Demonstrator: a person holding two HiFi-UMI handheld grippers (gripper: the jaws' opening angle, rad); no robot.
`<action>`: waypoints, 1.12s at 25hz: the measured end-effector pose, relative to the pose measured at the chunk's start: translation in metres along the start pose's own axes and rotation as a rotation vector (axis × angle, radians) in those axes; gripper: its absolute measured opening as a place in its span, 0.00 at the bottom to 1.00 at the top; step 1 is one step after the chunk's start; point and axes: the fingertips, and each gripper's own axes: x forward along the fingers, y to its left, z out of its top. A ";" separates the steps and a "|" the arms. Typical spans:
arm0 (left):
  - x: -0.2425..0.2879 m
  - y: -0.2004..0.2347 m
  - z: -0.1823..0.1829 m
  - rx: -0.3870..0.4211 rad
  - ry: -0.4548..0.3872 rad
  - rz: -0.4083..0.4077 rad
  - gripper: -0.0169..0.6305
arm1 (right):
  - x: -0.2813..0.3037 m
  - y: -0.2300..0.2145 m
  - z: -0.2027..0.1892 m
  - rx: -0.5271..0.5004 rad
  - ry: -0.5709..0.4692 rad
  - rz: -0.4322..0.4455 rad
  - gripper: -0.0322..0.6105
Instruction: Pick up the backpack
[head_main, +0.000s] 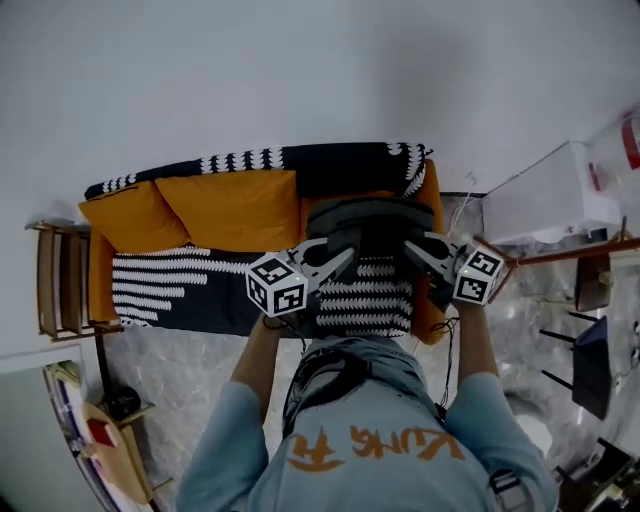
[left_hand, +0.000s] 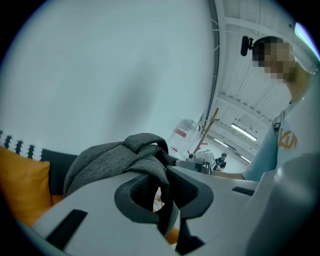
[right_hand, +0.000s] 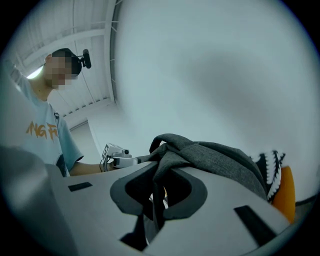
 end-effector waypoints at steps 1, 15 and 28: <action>0.000 -0.001 0.015 0.027 -0.019 0.002 0.12 | 0.002 0.002 0.014 -0.036 -0.005 0.007 0.10; -0.018 -0.029 0.154 0.359 -0.194 0.003 0.12 | 0.019 0.042 0.155 -0.434 -0.123 0.083 0.10; -0.037 -0.048 0.197 0.503 -0.286 -0.012 0.12 | 0.021 0.074 0.199 -0.603 -0.127 0.148 0.10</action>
